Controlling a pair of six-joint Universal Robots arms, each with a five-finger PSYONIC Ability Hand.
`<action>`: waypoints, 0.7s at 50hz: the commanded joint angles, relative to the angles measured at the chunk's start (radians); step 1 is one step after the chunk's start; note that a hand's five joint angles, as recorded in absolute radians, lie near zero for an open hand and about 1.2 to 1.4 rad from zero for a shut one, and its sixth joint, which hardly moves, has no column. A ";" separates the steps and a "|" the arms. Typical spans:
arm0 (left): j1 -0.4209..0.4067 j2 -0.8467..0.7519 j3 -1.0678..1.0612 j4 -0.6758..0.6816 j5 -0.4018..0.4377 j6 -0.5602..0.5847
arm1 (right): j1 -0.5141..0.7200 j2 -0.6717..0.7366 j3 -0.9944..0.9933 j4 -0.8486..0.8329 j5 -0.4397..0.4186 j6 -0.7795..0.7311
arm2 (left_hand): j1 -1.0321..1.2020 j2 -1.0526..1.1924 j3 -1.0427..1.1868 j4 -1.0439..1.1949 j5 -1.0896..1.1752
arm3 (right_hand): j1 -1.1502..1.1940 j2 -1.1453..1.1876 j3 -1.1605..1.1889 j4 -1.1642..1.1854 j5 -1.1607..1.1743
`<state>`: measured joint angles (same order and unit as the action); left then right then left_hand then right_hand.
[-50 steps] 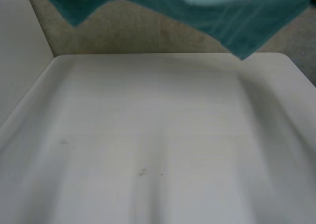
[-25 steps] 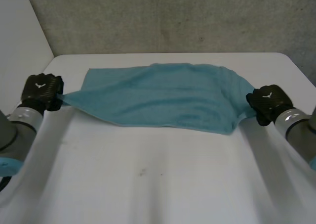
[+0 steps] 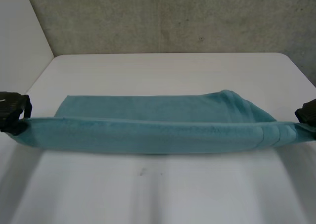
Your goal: Fold the laundry
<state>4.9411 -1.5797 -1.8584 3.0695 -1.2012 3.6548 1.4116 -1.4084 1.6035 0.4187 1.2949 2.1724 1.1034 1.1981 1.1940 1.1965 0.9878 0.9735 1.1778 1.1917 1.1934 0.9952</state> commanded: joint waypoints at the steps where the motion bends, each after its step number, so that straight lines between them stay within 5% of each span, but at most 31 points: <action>1: -0.052 -0.232 0.077 0.142 -0.006 -0.002 | 0.059 0.184 -0.030 -0.193 0.007 0.107 | 0.293 0.198 0.202 0.200 0.234 | 0.423 0.218 0.205 0.203 0.227; 18: -0.236 -0.644 0.497 0.420 -0.257 -0.007 | 0.247 0.521 -0.345 -0.546 0.164 0.227 | 0.293 0.198 0.202 0.200 0.234 | 0.423 0.218 0.205 0.203 0.227; 35: -0.293 -0.816 0.634 0.535 -0.267 -0.001 | 0.306 0.697 -0.550 -0.597 0.253 0.225 | 0.293 0.198 0.202 0.200 0.234 | 0.423 0.218 0.205 0.203 0.227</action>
<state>4.6683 -2.3672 -1.2183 3.5452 -1.4764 3.6520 1.7061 -0.7332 1.0794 -0.1504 1.5292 2.3940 1.1034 1.1982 1.1940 1.1965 0.9878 0.9735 1.1778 1.1917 1.1934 0.9956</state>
